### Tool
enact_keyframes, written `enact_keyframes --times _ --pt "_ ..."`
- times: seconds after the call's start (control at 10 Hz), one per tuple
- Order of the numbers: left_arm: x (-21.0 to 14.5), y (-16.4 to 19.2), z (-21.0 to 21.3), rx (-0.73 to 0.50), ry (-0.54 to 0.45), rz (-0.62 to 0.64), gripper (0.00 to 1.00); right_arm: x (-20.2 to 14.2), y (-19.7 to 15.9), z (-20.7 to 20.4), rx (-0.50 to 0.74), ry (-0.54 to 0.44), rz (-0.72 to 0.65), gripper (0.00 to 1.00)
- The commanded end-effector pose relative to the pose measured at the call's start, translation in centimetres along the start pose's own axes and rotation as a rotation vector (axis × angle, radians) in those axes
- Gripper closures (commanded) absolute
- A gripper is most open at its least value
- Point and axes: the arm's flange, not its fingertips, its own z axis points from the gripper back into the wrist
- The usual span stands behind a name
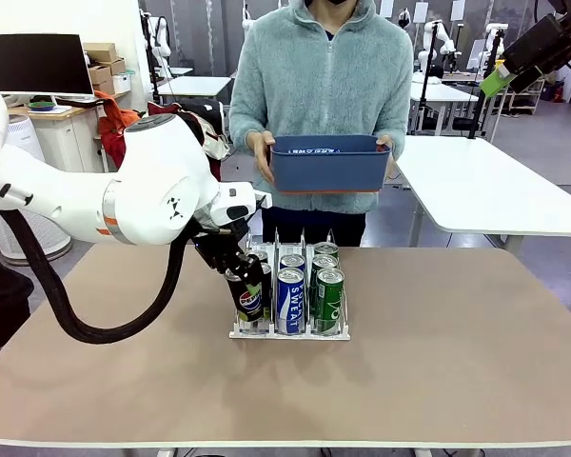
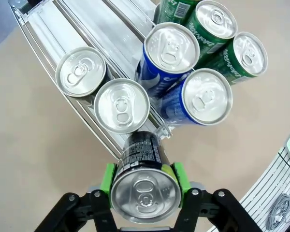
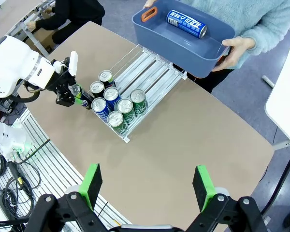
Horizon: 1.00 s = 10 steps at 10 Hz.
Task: Fill the beverage cans into the dispenser.
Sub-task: Place the picked Pepsi coke in the line of the Automatic Can Dispenser with the same cans.
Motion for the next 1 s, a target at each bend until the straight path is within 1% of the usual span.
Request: enact_keyframes --times 0.0,0.2,0.3,0.5,0.7,0.9 --pt "1.6 1.2 -0.8 0.015 -0.079 -0.003 0.42 0.1 0.1 0.0 0.000 0.001 -0.001 0.00" --pt "1.5 1.6 -1.3 0.024 -0.089 -0.006 0.42 0.1 0.1 0.0 0.000 0.001 -0.001 0.00" --pt "1.9 1.5 -1.7 0.043 -0.117 -0.001 0.42 0.1 0.1 0.0 0.000 0.001 -0.001 0.00" --pt "2.2 1.8 -1.9 0.063 -0.130 -0.017 0.42 0.1 0.1 0.0 0.000 0.001 -0.001 0.00" --pt "2.8 1.5 -1.9 0.086 -0.163 -0.007 0.42 0.1 0.1 0.0 0.000 0.001 -0.001 0.00" --pt "2.8 1.5 -2.0 0.093 -0.162 -0.015 0.42 0.1 0.1 0.0 0.000 0.001 -0.001 0.00"
